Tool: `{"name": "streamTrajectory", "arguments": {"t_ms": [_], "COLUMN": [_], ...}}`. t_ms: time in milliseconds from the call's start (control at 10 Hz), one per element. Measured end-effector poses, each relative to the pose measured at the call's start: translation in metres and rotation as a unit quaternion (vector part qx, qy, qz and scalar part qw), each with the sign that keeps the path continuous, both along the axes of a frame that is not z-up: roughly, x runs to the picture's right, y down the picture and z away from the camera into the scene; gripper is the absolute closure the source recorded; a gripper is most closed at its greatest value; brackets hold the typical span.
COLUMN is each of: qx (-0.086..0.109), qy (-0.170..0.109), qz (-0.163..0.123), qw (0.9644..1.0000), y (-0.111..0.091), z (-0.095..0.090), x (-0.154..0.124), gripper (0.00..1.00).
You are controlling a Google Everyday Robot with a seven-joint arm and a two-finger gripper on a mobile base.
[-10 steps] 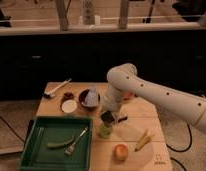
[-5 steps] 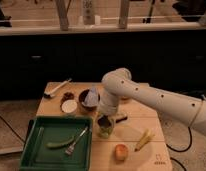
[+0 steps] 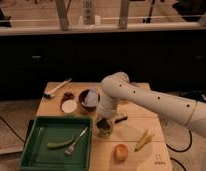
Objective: Stack cups on top of each other
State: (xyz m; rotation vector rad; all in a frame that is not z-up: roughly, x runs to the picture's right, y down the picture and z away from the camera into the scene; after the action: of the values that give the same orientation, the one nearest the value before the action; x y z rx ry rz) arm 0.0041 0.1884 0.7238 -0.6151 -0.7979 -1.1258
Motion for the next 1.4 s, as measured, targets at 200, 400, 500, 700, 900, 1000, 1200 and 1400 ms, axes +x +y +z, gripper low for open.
{"name": "streamTrajectory", "arguments": {"t_ms": [200,400,500,700,900,1000,1200,1400], "qx": [-0.005,-0.009,-0.01,-0.012,-0.014,-0.016,-0.016,-0.017], "qy": [0.004,0.009,0.01,0.013,0.016,0.018,0.018,0.019], "qz": [0.001,0.001,0.001,0.001,0.0,-0.001,-0.002,-0.002], "qw": [1.0,0.9999,0.9999,0.9998,0.9998,0.9997,0.9997,0.9997], "y": [0.006,0.01,0.01,0.011,0.011,0.011,0.011,0.011], "z": [0.008,0.014,0.015,0.017,0.018,0.018,0.018,0.018], "x": [0.0,0.001,0.001,0.003,0.005,0.006,0.007,0.008], "gripper": [0.6,0.38,0.28,0.2,0.2,0.2,0.2,0.2]}}
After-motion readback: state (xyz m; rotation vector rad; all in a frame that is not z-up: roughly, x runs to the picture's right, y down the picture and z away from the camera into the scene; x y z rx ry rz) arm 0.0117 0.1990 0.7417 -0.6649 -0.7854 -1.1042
